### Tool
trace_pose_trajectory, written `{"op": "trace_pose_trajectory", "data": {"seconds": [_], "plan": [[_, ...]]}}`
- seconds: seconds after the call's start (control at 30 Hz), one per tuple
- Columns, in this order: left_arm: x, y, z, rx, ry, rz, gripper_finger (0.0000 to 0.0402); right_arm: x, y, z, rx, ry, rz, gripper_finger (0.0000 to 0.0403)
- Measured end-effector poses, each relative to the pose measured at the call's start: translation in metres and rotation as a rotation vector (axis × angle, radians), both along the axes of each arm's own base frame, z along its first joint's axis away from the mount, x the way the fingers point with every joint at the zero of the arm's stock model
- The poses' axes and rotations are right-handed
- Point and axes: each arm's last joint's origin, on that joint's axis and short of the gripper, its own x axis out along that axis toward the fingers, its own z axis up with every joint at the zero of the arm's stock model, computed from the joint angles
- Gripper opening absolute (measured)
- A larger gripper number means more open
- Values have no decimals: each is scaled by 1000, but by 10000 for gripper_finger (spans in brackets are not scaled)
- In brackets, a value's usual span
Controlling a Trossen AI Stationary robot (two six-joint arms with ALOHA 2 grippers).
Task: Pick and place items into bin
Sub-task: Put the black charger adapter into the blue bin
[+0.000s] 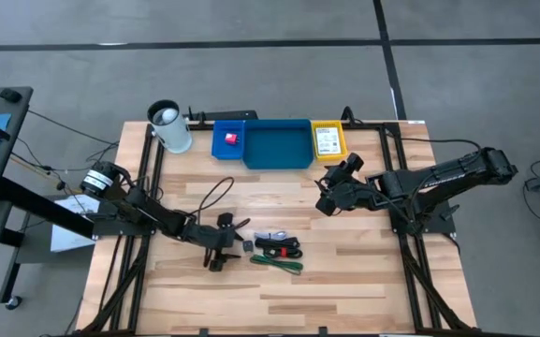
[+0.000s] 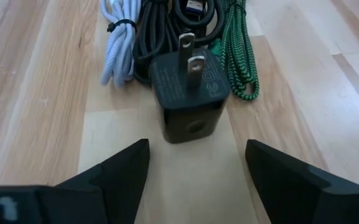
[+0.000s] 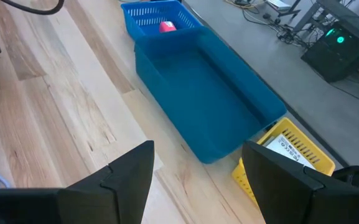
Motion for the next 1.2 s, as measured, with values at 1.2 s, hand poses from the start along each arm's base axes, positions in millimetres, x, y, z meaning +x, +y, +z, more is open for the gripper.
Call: {"op": "trace_pose_trajectory", "data": {"seconds": [1.2], "plan": [[19, 6, 10, 39, -12, -8, 263, 0, 0, 0, 1, 0, 0, 240]]}}
